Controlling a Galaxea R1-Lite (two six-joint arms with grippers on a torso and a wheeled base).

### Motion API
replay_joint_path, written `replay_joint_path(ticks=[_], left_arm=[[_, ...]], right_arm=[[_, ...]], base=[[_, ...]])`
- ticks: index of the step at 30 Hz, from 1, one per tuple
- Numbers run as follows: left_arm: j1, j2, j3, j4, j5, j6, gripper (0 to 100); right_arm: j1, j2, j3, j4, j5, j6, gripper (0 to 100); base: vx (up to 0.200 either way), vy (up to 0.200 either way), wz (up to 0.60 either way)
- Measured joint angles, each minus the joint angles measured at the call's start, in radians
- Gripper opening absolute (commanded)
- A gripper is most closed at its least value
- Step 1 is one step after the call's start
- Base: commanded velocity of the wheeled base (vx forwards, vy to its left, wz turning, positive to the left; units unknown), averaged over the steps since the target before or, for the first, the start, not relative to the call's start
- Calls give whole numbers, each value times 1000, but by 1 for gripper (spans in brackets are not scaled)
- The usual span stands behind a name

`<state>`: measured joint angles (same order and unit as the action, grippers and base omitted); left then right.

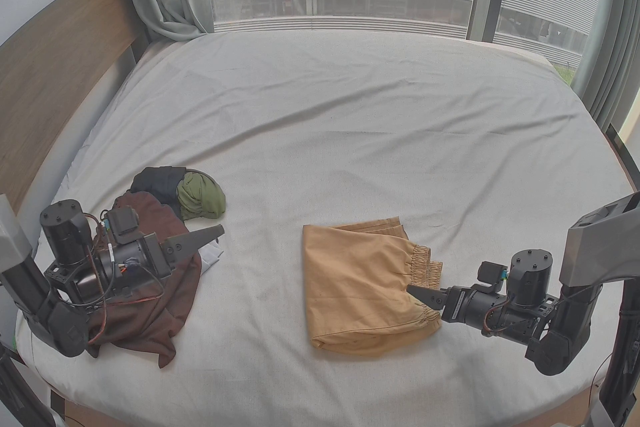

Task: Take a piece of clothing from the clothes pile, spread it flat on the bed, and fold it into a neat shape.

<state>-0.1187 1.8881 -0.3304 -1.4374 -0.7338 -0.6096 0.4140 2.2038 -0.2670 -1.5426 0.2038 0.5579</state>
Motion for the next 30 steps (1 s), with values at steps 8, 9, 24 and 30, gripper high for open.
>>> replay_joint_path(ticks=[8,9,24,30], left_arm=[[74,-40,85,-25,-7,362,100],[81,-40,93,-27,-9,407,100],[129,-44,205,-40,-23,594,100],[130,-45,209,-49,-24,592,100]], right_arm=[[-14,43,1,-1,0,-1,100],[-15,52,1,-1,0,-2,100],[-64,232,-49,-1,-20,-2,100],[-55,282,-90,-3,-19,49,100]], base=[[0,0,0],[0,0,0],[0,0,0],[0,0,0]])
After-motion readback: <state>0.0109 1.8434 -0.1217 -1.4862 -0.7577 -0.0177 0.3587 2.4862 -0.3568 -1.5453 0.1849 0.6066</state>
